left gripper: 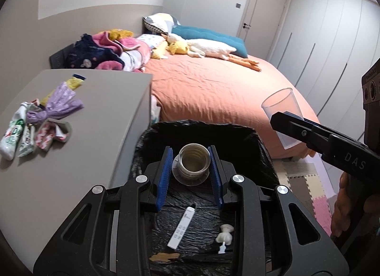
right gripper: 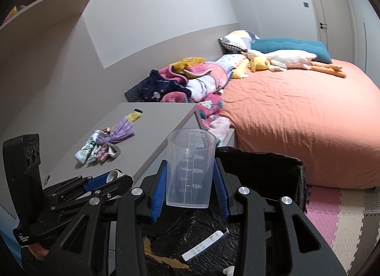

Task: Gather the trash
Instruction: 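Open both tools over the bin to drop the cream cup and measuring cup, then move both open tools back over the cluttered table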

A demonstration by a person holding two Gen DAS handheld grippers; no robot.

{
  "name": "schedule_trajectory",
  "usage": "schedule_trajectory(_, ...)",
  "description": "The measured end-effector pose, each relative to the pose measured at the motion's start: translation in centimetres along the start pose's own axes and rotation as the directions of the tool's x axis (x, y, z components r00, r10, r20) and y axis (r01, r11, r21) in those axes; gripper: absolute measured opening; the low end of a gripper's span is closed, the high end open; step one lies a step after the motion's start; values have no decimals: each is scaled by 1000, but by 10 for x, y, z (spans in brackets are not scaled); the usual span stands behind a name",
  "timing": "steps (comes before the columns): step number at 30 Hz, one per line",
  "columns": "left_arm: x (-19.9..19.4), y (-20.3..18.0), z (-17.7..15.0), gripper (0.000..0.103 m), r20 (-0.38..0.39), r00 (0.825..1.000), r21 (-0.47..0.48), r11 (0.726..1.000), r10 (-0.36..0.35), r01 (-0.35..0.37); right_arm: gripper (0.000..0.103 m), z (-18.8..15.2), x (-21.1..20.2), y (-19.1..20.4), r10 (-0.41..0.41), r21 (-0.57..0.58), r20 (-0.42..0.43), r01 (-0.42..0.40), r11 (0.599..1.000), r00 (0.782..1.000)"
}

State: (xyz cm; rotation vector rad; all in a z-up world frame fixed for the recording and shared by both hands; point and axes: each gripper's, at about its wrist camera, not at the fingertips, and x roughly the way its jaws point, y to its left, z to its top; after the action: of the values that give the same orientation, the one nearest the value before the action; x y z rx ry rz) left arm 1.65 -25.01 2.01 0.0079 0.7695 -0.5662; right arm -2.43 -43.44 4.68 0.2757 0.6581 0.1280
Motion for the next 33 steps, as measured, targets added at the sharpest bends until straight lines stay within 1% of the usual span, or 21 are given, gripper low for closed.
schedule_trajectory(1, 4, -3, 0, 31, -14, 1000, 6, 1000, -19, 19, 40, 0, -1, -5, -4, 10, 0, 4, 1000, 1000)
schedule_trajectory(2, 5, -4, -1, 33, -25, 999, 10, 999, -37, 37, 40, 1, -1, -8, -7, 18, -1, 7, 1000, 1000)
schedule_trajectory(3, 9, -6, -2, 60, -48, 997, 12, 998, -56, 57, 41, 2, -2, -12, -18, 34, 4, 18, 999, 1000)
schedule_trajectory(4, 10, -6, -2, 80, -57, 997, 8, 999, -49, 49, 56, 3, -4, -17, -32, 51, 10, 32, 998, 999)
schedule_trajectory(5, 9, -7, -3, 97, -51, 998, 4, 999, -39, 39, 73, 4, -7, -22, -51, 72, 25, 49, 996, 998)
schedule_trajectory(6, 7, -7, -3, 97, -29, 999, 3, 999, -36, 36, 81, 4, -11, -26, -73, 91, 49, 69, 993, 996)
schedule_trajectory(10, 8, 1, -3, 97, -29, 999, -31, 999, -33, 32, 85, 6, -19, -36, -107, 117, 76, 98, 988, 991)
schedule_trajectory(13, 7, 6, -3, 97, -21, 999, -55, 998, -31, 29, 85, 5, -20, -39, -109, 125, 81, 99, 987, 991)
schedule_trajectory(17, 4, 6, -5, 97, -16, 1000, -49, 999, -7, 7, 85, 3, -16, -38, -102, 123, 70, 93, 988, 992)
schedule_trajectory(22, 5, 13, -7, 97, -21, 1000, -53, 999, 1, -2, 85, 2, -10, -32, -93, 112, 54, 86, 990, 994)
schedule_trajectory(27, 2, 21, -8, 97, -16, 1000, -53, 998, 19, -19, 85, 3, -1, -22, -83, 97, 41, 78, 992, 996)
schedule_trajectory(33, -5, 41, -8, 97, -10, 999, -73, 996, 53, -54, 85, 5, 15, 0, -54, 70, 22, 53, 996, 998)
